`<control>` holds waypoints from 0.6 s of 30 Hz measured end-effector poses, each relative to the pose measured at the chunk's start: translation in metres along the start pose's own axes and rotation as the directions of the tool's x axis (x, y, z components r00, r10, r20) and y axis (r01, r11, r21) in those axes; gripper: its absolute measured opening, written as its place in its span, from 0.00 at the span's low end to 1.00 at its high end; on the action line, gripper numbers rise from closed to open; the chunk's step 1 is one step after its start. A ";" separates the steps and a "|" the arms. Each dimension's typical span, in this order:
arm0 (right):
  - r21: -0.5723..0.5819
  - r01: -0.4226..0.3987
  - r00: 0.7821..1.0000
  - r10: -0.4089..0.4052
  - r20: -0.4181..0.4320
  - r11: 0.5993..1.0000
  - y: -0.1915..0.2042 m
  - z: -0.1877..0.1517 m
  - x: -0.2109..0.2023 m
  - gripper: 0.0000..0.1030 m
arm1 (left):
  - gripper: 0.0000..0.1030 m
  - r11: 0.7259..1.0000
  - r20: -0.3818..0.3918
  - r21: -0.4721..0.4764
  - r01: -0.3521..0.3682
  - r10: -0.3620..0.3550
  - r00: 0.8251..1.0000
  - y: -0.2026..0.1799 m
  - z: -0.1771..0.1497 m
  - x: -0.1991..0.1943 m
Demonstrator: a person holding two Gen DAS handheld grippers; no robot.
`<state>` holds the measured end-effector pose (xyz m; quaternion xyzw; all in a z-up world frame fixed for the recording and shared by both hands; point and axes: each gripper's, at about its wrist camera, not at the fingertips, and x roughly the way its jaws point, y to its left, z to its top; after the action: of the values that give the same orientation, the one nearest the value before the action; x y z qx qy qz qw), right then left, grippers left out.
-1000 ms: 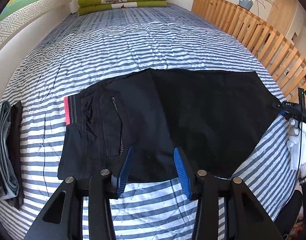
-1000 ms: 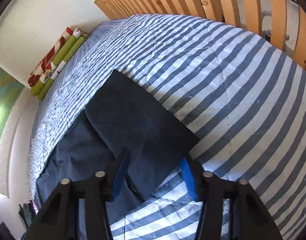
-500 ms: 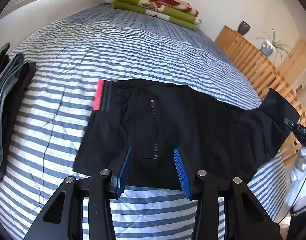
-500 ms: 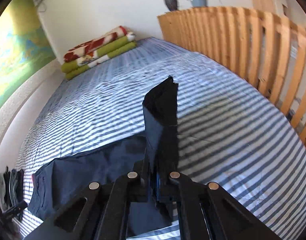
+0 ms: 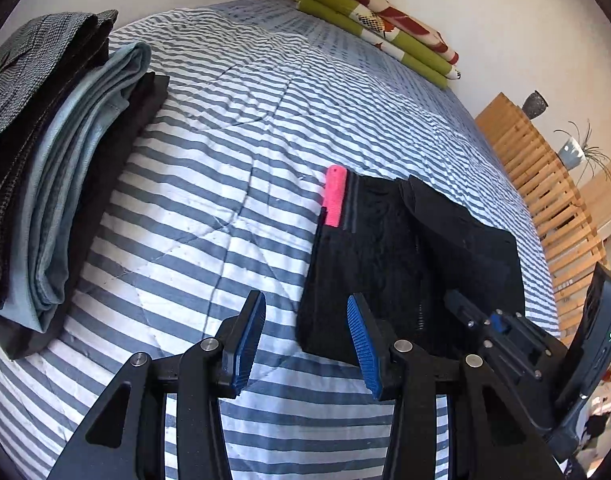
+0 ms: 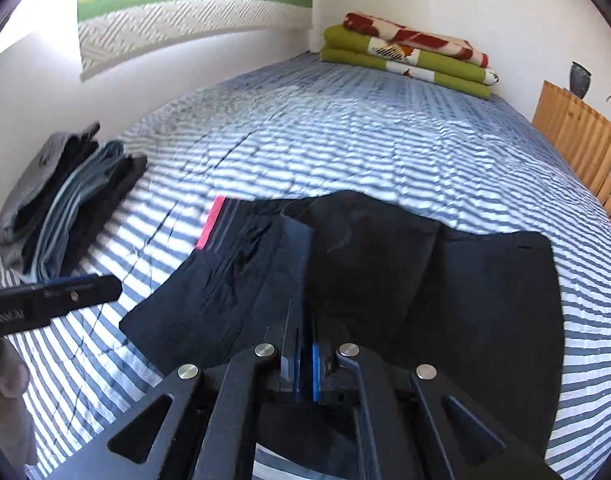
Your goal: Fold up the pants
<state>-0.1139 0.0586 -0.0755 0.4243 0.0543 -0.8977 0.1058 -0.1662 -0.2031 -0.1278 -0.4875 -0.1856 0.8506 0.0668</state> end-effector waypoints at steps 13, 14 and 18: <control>0.067 -0.342 0.937 0.346 -0.056 0.937 -0.032 -0.010 -0.021 0.33 | 0.45 0.992 -0.033 0.055 0.111 -0.109 0.993 -0.028 0.001 0.012; 0.083 -0.346 0.936 0.350 -0.035 0.935 -0.044 -0.013 -0.031 0.33 | 0.45 0.990 -0.044 0.056 0.130 -0.127 0.991 -0.033 0.000 0.015; 0.148 -0.283 0.958 0.288 -0.009 0.948 -0.094 -0.024 -0.057 0.33 | 0.48 0.984 -0.091 0.064 0.167 -0.161 0.983 -0.055 0.000 0.036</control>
<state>-0.0832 0.1623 -0.0461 0.4479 -0.0716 -0.8679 0.2024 -0.1883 -0.1415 -0.1363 -0.5035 -0.1916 0.8267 0.1620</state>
